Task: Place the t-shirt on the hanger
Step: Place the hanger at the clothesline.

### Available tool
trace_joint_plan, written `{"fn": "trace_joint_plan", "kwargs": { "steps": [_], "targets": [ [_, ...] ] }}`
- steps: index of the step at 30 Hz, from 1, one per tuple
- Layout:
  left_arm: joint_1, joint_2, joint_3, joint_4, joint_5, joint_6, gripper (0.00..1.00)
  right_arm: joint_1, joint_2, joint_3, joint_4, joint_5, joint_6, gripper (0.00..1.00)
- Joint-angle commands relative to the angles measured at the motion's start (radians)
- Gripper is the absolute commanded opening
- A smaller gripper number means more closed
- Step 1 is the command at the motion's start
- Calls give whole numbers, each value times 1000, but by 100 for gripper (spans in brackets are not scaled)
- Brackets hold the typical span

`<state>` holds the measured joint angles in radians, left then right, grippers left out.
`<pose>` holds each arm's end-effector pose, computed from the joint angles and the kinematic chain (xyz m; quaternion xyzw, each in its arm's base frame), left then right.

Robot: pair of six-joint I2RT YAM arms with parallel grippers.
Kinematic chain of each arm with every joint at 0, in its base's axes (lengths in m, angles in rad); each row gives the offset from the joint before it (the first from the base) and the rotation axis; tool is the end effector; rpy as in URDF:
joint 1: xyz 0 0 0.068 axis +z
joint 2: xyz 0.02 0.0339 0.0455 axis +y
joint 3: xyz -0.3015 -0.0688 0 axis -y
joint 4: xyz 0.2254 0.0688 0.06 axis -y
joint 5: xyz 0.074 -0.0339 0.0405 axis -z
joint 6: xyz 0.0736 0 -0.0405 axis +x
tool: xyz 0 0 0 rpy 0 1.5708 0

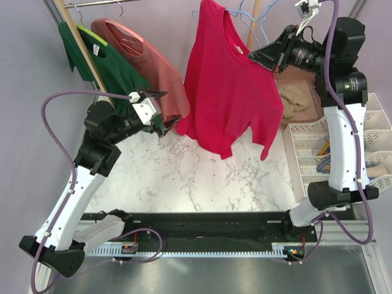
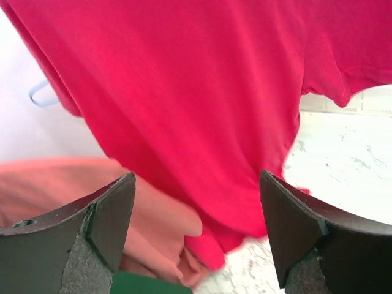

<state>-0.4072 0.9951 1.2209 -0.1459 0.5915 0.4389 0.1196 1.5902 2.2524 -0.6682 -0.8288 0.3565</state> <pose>0.1644 -0.1156 0.4861 0.4617 0.5037 -0.1865 0.7059 0.2819 0.0885 0.6001 -0.2051 0.6782 0.4297 0.5598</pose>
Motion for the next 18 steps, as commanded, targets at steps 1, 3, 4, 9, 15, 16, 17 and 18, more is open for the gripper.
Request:
{"fn": "trace_joint_plan", "kwargs": {
  "steps": [1,3,4,9,15,16,17,18],
  "targets": [
    [4,-52,-58,20,-35,-75,88,8,-16,-60,148,48,22,0],
    [4,-61,-79,22,-36,-91,88,26,10,-74,171,65,7,0],
    [4,-61,-84,26,-36,-94,88,53,22,-71,177,88,1,0],
    [4,-65,-110,32,-64,-114,88,159,125,7,248,233,-43,0],
    [4,-105,-149,39,-79,-141,88,221,304,162,326,387,16,0],
    [4,-113,-155,37,-82,-141,88,239,333,168,331,401,7,0],
    [4,-121,-161,37,-88,-140,88,250,344,170,347,408,-1,0],
    [4,-131,-172,35,-94,-140,88,258,355,168,354,422,-5,0]
  ]
}}
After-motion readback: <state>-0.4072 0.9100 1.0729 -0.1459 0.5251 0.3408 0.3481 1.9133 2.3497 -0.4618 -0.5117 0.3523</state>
